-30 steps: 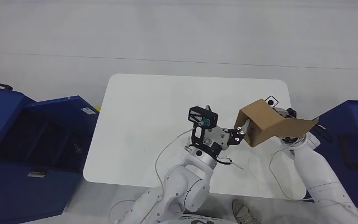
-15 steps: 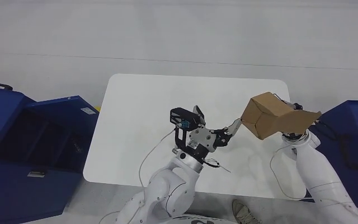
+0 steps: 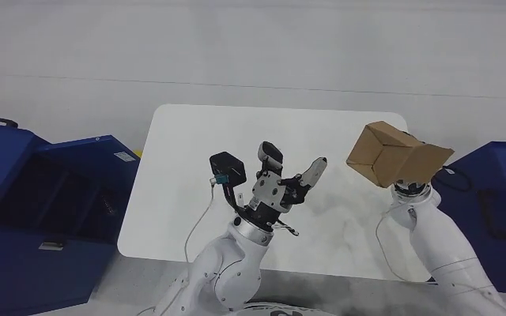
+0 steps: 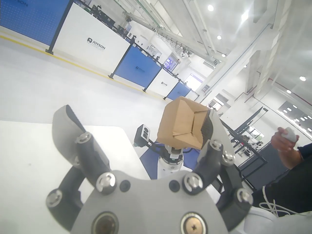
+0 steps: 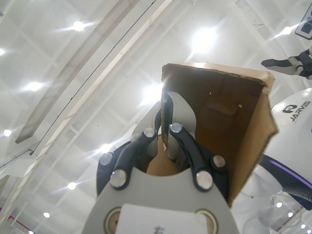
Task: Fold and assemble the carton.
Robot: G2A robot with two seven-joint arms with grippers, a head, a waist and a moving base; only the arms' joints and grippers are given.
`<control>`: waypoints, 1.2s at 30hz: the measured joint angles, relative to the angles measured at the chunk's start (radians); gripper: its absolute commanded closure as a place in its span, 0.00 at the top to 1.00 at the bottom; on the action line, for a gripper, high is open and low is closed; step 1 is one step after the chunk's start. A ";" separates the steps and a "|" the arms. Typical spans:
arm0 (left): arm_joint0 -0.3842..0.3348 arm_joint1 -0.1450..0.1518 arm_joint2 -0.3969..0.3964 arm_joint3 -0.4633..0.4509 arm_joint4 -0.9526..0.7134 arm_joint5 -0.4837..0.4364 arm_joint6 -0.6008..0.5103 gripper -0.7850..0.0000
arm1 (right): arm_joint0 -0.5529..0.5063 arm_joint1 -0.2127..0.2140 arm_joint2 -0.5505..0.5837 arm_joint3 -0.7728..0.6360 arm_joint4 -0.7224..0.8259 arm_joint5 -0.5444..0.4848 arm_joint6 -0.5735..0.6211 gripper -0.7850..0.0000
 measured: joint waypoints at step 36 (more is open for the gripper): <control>0.059 0.028 -0.249 -0.111 -0.169 0.062 -0.312 1.00 | -0.209 0.027 0.216 -0.528 -0.418 -0.176 -1.169 0.00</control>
